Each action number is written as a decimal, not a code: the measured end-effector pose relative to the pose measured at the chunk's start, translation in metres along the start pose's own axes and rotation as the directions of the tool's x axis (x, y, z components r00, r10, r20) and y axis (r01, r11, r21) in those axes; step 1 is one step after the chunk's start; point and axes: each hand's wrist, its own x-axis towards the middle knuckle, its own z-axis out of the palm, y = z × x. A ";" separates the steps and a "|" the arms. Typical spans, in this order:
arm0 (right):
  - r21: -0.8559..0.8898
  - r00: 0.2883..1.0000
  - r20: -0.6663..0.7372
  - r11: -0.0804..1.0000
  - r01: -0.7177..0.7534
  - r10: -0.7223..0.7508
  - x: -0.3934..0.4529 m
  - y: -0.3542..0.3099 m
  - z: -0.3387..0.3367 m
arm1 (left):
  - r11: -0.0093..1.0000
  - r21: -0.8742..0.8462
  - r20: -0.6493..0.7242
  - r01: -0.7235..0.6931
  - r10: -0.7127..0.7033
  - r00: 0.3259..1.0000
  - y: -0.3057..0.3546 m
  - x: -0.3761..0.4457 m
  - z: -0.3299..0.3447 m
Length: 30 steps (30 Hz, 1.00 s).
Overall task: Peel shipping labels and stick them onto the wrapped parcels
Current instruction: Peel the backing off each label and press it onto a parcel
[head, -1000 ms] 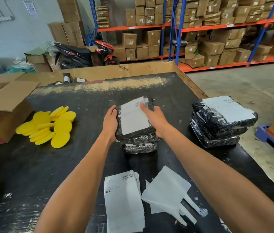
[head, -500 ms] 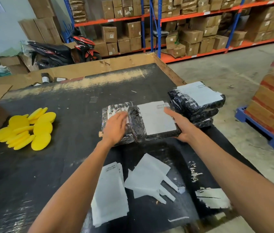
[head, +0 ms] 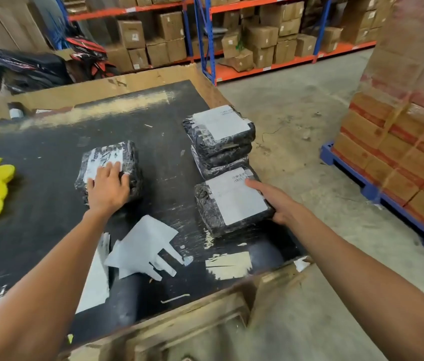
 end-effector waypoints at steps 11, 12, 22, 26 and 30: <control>-0.674 0.939 -0.152 0.727 0.131 -0.310 0.024 -0.020 -0.015 | 0.994 0.097 0.033 0.055 -0.058 0.998 0.018 -0.040 0.005; -0.762 0.925 -0.136 0.634 0.132 -0.355 0.026 -0.019 -0.013 | 0.994 0.095 0.043 0.054 -0.058 0.997 0.018 -0.039 0.004; -0.998 0.786 0.041 0.015 0.063 -0.617 0.025 -0.019 0.044 | 0.998 0.021 0.057 -0.053 0.051 0.997 -0.002 -0.048 -0.002; -0.938 0.751 0.238 0.056 0.343 -0.616 0.015 0.003 0.109 | 0.996 -0.050 0.039 -0.076 0.078 0.996 -0.037 -0.070 -0.009; -0.788 0.728 0.410 0.189 0.586 -0.549 -0.005 0.037 0.185 | 0.994 -0.102 0.038 0.028 -0.025 0.999 -0.081 -0.096 -0.019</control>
